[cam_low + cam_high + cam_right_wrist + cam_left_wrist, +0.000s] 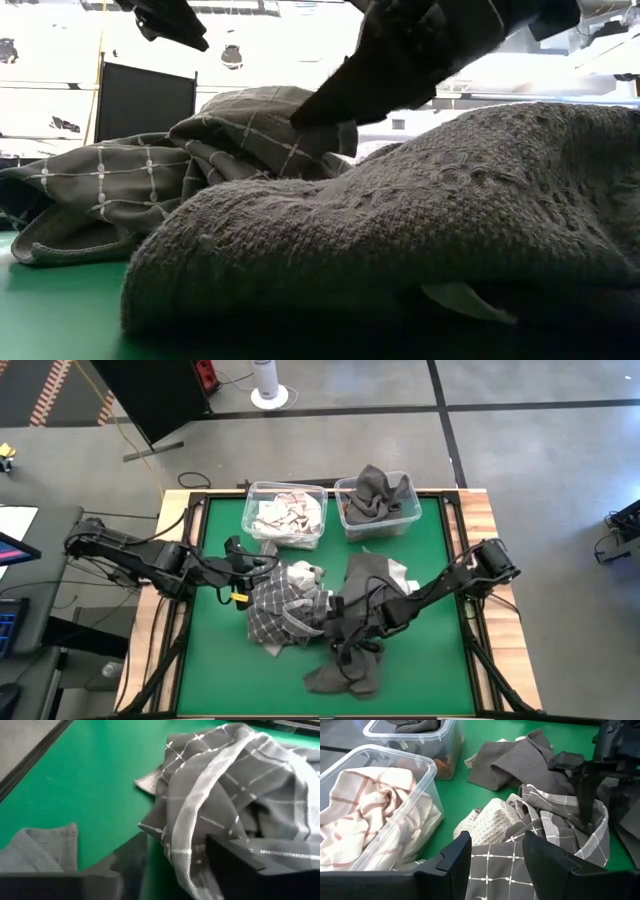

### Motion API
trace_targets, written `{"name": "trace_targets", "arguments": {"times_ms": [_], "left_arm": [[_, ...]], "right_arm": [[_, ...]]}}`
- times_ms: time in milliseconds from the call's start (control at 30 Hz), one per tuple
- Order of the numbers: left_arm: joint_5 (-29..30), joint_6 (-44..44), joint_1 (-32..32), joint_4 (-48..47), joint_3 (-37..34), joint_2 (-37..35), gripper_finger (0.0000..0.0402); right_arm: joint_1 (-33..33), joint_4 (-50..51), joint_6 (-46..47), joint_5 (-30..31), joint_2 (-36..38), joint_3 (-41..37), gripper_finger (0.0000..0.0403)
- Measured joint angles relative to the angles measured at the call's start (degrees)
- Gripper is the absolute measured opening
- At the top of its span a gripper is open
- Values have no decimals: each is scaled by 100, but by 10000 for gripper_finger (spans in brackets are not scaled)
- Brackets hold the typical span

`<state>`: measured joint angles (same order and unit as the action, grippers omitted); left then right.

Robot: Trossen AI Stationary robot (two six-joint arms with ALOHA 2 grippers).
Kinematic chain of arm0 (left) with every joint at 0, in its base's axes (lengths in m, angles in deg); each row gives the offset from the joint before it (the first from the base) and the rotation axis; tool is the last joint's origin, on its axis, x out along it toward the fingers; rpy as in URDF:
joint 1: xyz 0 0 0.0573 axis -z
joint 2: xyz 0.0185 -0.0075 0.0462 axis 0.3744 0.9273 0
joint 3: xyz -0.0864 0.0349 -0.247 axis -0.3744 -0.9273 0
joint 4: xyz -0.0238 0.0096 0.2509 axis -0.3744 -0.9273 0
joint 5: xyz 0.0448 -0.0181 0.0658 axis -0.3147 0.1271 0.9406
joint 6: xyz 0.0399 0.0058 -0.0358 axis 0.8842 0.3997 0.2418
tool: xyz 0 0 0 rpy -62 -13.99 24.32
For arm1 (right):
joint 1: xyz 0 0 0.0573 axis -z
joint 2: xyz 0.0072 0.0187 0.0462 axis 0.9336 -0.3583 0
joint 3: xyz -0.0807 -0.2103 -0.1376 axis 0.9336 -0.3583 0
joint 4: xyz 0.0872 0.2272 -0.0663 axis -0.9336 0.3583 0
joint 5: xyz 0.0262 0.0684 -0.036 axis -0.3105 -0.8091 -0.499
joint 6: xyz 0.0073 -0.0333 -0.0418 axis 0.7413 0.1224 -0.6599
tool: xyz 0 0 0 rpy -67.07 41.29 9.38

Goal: Sort towels by color in basket
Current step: Put the black striped microfiber towel into the right transparent bin

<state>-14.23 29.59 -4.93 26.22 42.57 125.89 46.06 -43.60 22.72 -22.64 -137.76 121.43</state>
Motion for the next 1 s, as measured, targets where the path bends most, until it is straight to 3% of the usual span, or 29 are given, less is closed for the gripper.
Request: {"name": "trace_targets", "arguments": {"times_ms": [200,233,533,833,1000], "left_arm": [[145,-50,0,-15,0,0,169],[225,-50,0,-15,0,0,169],[1319,155,-2,375,-2,65,169],[1338,1606,-4,1884,-2,769,169],[1446,2121,-31,3168,-389,1417,169]], "right_arm": [[189,266,-148,14,338,0,33],[238,395,-186,15,466,0,21],[867,1940,-393,460,2319,0,18],[1811,2449,-743,637,3847,65,18],[2279,2944,-964,622,4096,810,18]]}}
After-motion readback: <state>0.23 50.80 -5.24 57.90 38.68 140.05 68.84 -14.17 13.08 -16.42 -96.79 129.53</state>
